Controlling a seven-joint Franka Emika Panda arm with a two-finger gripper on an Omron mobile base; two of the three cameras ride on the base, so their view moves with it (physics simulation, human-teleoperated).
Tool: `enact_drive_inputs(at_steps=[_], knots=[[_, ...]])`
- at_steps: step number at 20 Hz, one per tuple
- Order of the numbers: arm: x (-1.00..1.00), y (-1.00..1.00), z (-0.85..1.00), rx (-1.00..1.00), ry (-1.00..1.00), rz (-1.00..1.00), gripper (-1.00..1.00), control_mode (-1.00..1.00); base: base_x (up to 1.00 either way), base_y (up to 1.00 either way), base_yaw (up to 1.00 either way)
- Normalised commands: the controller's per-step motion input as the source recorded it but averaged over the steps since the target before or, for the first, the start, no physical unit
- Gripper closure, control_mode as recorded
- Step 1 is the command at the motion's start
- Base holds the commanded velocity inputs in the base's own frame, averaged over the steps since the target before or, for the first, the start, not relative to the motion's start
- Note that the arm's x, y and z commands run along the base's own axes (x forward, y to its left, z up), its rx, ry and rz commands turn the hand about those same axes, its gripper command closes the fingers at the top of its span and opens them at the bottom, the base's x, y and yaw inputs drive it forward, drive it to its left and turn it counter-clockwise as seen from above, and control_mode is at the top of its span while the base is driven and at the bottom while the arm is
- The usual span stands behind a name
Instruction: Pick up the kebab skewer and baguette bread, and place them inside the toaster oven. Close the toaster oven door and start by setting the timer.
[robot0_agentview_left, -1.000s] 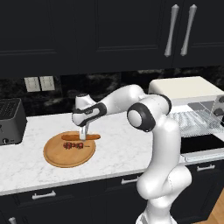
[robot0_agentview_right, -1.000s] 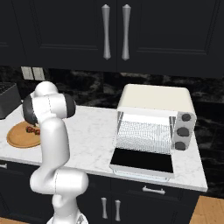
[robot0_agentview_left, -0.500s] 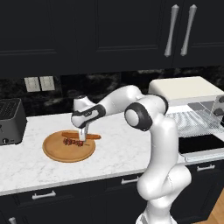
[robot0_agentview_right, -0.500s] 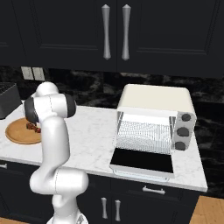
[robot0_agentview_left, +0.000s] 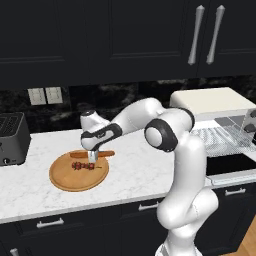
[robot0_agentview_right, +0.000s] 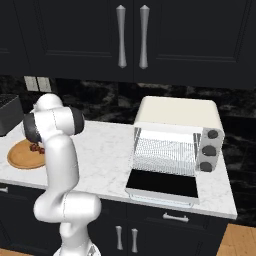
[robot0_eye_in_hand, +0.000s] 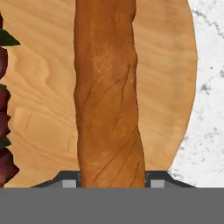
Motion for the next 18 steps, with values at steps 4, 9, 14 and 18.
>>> enact_drive_inputs(at_steps=[4, 9, 14, 18], knots=[[-0.89, -0.4, 0.41, 0.12, -0.26, -0.09, 1.0, -1.0, 0.0, 0.0, 0.0], [-0.86, -0.8, 0.73, 0.21, -0.2, -0.2, 1.0, -1.0, 0.0, 0.0, 0.0], [-0.86, -0.81, 0.83, 0.17, -0.09, -0.15, 1.0, -1.0, 0.0, 0.0, 0.0], [-0.74, -0.67, 0.85, 0.03, -0.01, -0.04, 1.0, -1.0, 0.0, 0.0, 0.0]])
